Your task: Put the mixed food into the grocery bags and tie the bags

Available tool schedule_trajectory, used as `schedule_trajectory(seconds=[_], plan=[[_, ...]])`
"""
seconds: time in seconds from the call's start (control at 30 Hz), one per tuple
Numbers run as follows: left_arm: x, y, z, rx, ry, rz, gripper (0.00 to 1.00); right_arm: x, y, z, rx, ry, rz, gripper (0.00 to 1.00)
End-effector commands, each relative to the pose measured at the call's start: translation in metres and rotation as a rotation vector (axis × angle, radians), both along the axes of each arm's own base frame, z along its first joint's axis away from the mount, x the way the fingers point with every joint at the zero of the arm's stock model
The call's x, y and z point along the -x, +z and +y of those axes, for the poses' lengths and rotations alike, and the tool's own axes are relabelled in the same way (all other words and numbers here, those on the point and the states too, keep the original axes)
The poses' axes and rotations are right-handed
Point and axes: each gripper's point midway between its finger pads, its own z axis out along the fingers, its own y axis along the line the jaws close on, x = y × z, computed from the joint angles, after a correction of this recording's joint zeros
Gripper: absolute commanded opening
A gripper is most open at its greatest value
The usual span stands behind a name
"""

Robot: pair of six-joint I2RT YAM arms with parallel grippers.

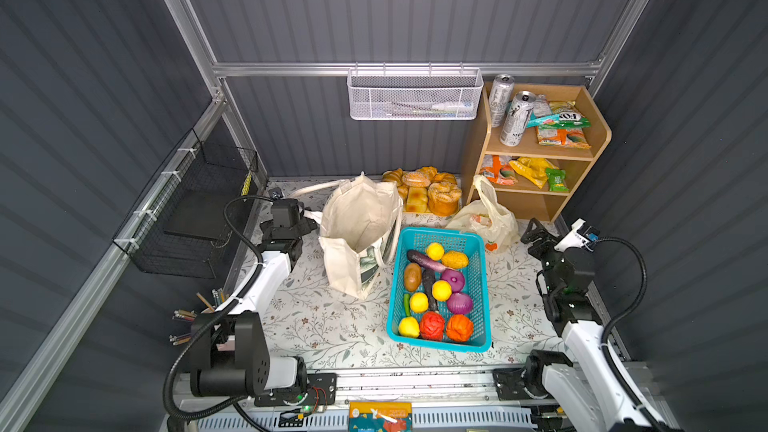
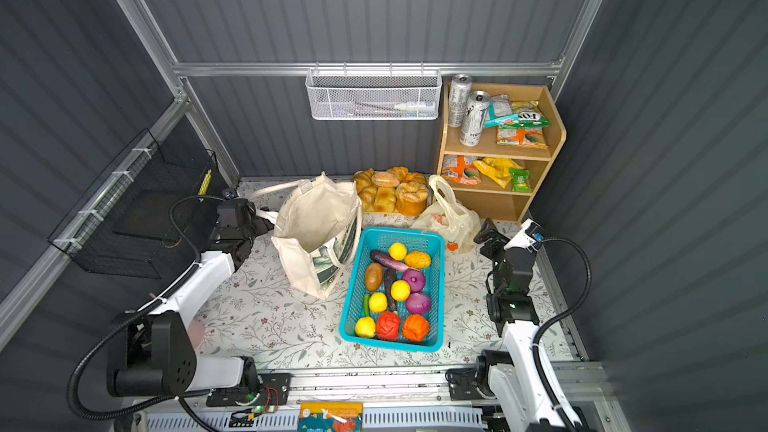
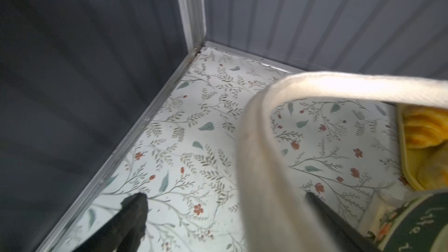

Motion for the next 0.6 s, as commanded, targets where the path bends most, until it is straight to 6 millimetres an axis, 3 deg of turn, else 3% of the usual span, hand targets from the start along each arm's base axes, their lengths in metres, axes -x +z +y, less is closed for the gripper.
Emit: schedule_trajectory(seconds=[0.0,0.1,0.23,0.43,0.5,0.57], plan=[[0.052,0.004,0.025,-0.062,0.157,0.165,1.00,0.009,0.017,0.030,-0.081,0.162,0.040,0.99],[0.069,0.028,0.038,-0.123,0.209,0.148,1.00,0.010,0.041,0.048,-0.118,0.261,0.058,0.98],[0.089,0.041,0.045,-0.158,0.245,0.211,1.00,0.004,0.063,0.077,-0.154,0.398,0.131,0.98],[0.109,0.076,0.041,-0.138,0.209,0.139,1.00,-0.007,0.094,0.134,-0.067,0.543,0.201,0.96],[0.109,0.088,0.038,-0.143,0.178,0.125,1.00,-0.012,0.101,0.151,-0.044,0.579,0.216,0.96],[0.095,0.099,0.023,-0.103,0.086,0.084,1.00,-0.017,0.103,0.171,-0.049,0.636,0.246,0.95]])
